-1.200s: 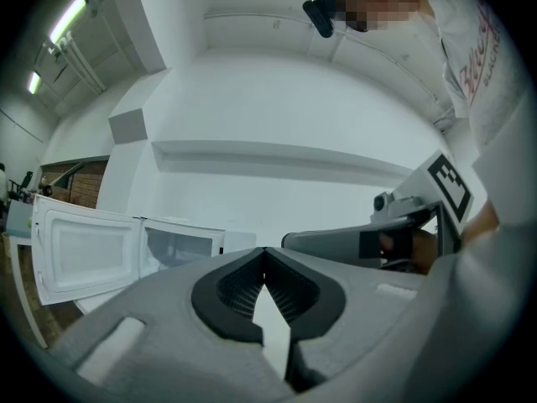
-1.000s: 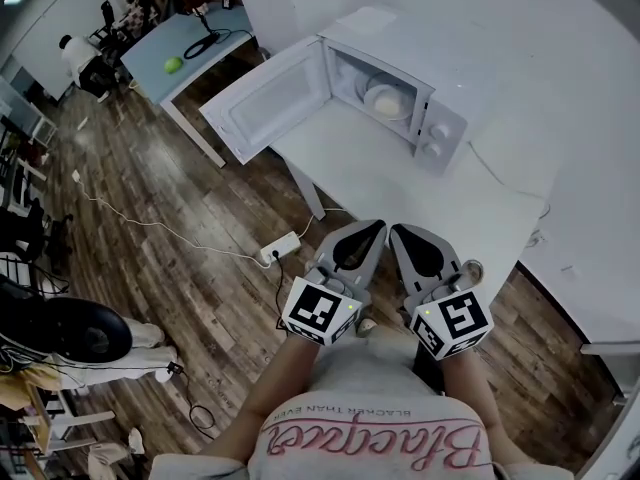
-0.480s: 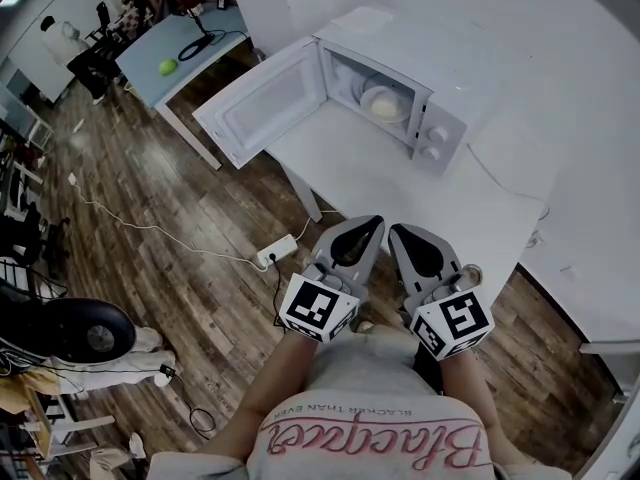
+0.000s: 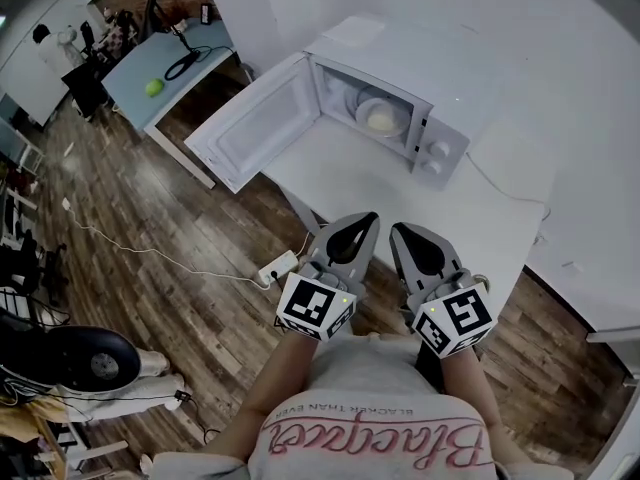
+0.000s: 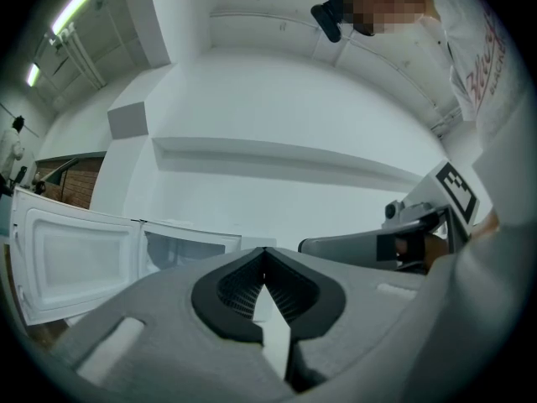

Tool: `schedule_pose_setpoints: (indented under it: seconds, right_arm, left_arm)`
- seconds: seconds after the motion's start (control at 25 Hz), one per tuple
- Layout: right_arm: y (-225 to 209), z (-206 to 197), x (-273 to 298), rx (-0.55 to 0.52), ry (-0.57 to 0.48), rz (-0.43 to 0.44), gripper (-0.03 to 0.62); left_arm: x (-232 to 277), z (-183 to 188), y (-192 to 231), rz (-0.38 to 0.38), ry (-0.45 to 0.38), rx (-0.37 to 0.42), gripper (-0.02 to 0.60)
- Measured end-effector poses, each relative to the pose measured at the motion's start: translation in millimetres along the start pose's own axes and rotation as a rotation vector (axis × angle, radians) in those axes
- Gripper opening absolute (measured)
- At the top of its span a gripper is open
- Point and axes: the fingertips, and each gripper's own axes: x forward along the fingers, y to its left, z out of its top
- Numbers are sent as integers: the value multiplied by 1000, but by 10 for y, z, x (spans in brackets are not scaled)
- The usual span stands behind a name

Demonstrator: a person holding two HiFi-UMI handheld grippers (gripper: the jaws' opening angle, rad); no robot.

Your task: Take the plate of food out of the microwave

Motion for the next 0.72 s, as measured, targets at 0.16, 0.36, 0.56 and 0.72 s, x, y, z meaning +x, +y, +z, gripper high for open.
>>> schedule_pose_setpoints:
  seconds: [0.16,0.36,0.56,0.72]
  right_arm:
    - [-56,18,147,-6,1,-38,12]
    - [-117,19,349,-17,4,-80,12]
    - [-191,2,571,5,1,-130,12]
    - [-251,-9,755,33,-11,-147,12]
  left_arm:
    - [92,26,158,-28,-8,-7,5]
    - [211,40,343,-69,-12,-15,5]
    - [318,28,560,-105,-4,-20,5]
    - [404,-1,738,-129,8,-29,5]
